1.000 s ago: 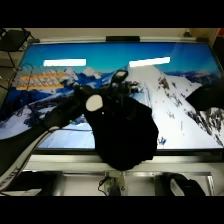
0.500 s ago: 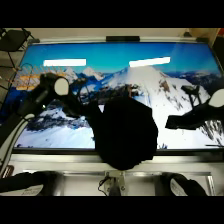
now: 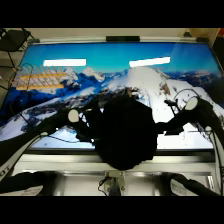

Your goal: Fold the shirts.

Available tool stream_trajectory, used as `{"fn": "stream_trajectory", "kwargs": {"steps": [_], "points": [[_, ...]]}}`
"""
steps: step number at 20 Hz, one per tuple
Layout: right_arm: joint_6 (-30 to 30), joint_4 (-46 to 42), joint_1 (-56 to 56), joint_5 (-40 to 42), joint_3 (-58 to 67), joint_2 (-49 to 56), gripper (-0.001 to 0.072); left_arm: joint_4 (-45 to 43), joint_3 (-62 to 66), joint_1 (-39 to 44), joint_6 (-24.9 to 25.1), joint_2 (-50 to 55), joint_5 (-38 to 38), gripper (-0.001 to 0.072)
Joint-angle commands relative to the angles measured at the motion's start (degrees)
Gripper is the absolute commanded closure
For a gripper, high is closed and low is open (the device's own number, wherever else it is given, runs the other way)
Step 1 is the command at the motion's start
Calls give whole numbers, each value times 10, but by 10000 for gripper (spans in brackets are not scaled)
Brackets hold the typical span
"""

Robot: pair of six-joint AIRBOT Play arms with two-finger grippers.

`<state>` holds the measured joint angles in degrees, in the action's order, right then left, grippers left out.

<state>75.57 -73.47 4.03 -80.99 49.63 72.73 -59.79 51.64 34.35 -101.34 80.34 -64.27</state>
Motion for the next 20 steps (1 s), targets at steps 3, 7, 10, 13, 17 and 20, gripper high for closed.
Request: {"fn": "stream_trajectory", "kwargs": {"steps": [3,7,10,13,17,20], "points": [[-17,16,-47,70,-3,60,33,40,-18,32,2,18,91,437],[-18,28,-75,105,-3,68,627,41,-8,31,64,17,101,658],[-17,45,-73,111,0,35,640,-25,32,30,70,-15,95,660],[-25,39,-73,110,36,-45,640,-165,128,24,51,-79,33,661],[-25,36,-73,152,183,-186,641,-295,358,2,50,-167,-62,660],[-10,-12,-73,249,326,-282,641,-318,577,-4,42,-220,-31,660]]}}
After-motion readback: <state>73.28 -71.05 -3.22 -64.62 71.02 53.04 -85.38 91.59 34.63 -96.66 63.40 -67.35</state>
